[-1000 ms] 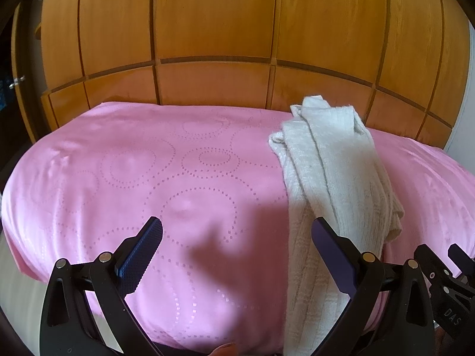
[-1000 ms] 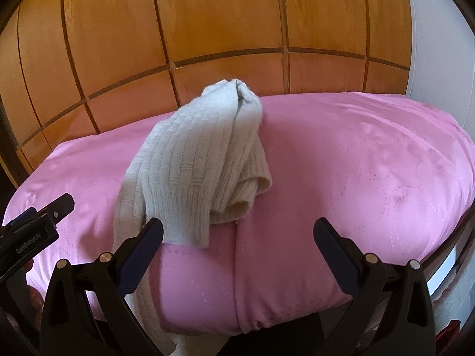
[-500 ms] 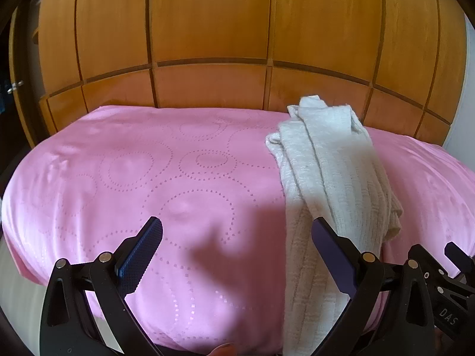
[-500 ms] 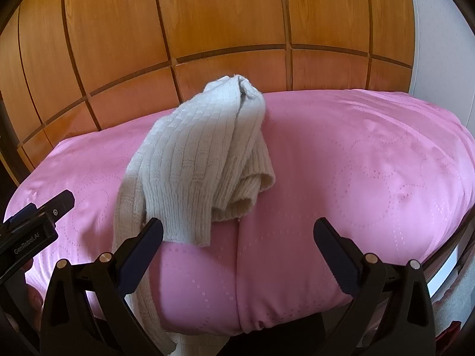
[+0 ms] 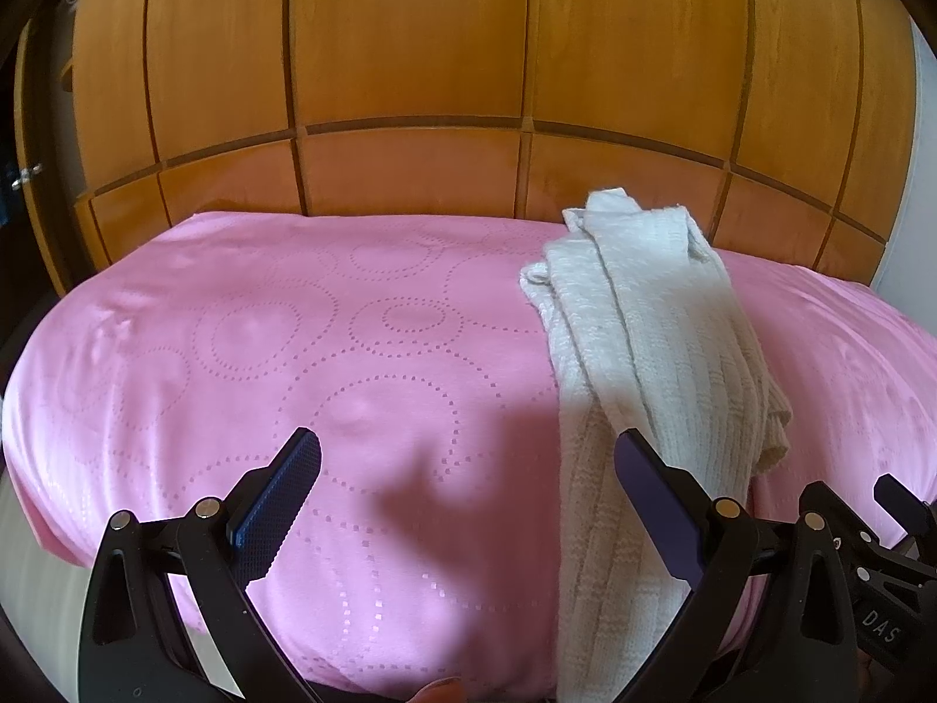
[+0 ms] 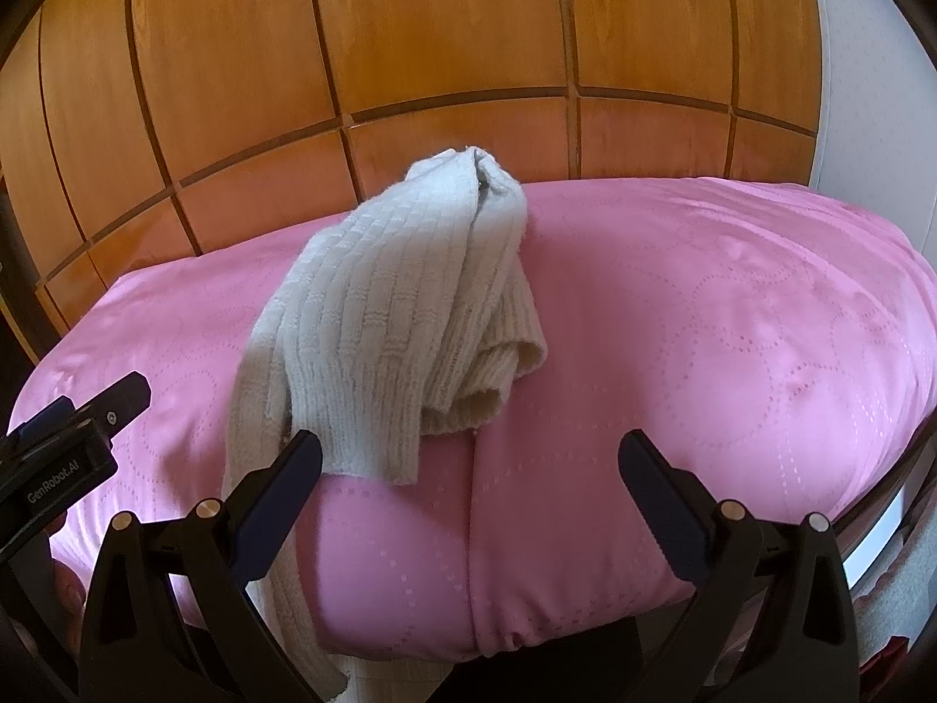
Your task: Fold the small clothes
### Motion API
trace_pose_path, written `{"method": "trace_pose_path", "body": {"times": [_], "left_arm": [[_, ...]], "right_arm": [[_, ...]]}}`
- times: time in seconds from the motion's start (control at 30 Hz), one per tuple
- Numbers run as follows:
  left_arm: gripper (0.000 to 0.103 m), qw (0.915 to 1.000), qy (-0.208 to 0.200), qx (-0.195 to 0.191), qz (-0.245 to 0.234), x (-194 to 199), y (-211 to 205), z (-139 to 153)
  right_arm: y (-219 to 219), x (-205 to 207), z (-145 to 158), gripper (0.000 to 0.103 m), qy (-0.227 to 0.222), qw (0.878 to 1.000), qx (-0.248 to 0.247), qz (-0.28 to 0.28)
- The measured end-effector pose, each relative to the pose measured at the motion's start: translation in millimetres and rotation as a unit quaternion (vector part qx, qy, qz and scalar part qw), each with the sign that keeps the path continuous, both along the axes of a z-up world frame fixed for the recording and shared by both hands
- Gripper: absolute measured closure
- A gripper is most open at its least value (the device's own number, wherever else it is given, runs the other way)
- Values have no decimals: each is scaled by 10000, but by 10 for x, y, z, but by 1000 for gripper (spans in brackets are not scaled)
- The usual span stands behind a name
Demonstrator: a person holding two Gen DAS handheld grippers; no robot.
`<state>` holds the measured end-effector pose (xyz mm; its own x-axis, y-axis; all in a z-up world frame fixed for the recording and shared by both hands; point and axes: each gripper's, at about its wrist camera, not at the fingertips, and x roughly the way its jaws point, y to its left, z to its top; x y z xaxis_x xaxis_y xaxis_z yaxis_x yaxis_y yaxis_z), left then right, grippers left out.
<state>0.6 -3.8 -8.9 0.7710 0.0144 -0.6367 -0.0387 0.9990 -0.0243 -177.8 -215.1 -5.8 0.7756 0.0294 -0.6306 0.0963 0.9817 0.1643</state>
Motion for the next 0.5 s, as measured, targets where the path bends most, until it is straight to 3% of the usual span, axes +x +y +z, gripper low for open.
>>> {"method": "trace_pose_path", "body": {"times": [0.17,0.37,0.47,0.5], "left_arm": [[4,9999,45,-16,-103,19,-11,-12],[4,9980,124,-2,-622,55,-38,-37],[4,9941,212,-253,-1029,37,-62,-59],[4,9884,321,-432,-1419,24,-108,-89]], "right_arm": [[-20,13,-18,2,53,10000,36,-32],[-134,58,-41,2,78,9996,149,-222],[-197,130,-6,2,-25,9996,139,-248],[-213,177,21,3,-92,9997,140,-203]]}}
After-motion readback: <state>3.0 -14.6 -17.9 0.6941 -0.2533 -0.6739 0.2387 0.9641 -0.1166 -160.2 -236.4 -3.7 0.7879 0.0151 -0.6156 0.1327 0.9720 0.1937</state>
